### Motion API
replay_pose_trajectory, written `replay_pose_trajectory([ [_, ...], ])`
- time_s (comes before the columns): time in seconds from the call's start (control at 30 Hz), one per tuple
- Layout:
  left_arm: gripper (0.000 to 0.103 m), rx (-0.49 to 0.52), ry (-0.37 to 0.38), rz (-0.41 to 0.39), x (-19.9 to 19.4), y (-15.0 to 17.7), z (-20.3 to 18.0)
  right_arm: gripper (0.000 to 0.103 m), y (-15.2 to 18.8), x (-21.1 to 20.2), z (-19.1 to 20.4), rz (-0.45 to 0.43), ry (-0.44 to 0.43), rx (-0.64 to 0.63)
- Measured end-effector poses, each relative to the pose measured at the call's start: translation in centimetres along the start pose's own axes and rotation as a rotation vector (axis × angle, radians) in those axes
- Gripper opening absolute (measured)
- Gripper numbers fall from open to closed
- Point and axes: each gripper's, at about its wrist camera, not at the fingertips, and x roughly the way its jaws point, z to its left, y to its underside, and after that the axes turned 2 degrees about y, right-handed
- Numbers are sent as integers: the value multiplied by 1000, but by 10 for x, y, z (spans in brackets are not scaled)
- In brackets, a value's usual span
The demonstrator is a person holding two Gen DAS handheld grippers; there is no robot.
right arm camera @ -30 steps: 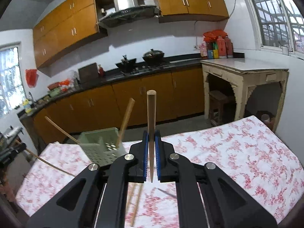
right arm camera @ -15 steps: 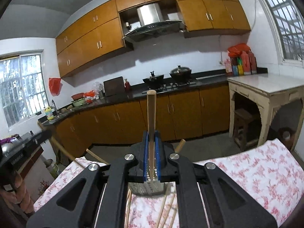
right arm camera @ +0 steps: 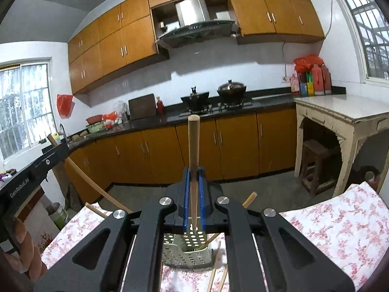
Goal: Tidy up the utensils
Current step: 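Insert the chopsticks into the holder and open both tools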
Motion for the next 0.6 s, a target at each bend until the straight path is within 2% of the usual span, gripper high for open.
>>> replay_pose_trajectory([
  [0.23,8,-23,11,49,16,7,8,8,10,15,-1,56,-7,16],
  [0.53,8,-53,15,163,41,25,19,8,21,39,-9,165,-14,62],
  [0.6,12,-54,16,170,41,26,22,9,22,36,-9,161,0,62],
])
